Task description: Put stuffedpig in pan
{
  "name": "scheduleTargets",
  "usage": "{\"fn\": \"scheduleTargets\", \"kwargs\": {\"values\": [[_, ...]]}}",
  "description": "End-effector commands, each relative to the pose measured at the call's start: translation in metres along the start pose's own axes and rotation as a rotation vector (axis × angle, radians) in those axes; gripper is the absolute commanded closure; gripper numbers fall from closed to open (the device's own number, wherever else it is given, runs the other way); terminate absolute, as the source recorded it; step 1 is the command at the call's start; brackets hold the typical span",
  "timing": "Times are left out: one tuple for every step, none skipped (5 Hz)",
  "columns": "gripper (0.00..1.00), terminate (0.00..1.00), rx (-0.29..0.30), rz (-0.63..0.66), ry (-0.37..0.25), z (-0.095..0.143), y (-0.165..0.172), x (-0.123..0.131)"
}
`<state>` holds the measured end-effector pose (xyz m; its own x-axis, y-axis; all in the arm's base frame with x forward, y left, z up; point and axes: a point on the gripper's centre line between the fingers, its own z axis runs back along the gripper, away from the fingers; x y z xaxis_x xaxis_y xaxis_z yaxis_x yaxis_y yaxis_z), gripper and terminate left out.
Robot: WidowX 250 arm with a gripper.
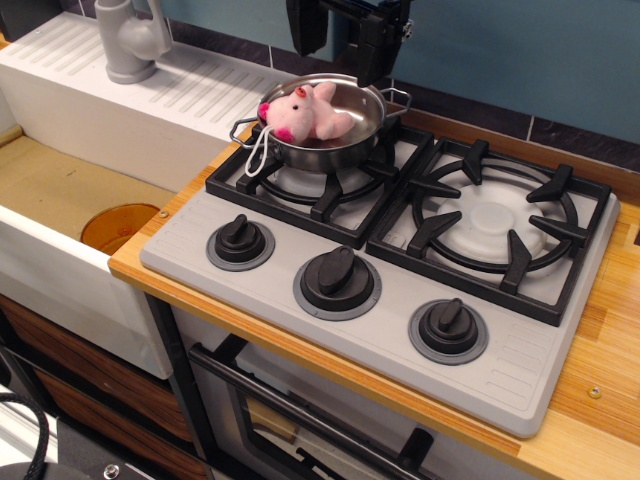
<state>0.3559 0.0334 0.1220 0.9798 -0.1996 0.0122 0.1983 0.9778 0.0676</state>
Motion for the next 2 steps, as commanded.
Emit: {"fn": "scheduleTargets", "kwargs": {"values": [[0.0, 0.0, 0.022, -0.003, -0.069, 0.0307, 0.0, 0.0052], [0.0, 1.0, 0.041, -0.009, -0.055, 0.0303, -0.0039, 0.0051]]}}
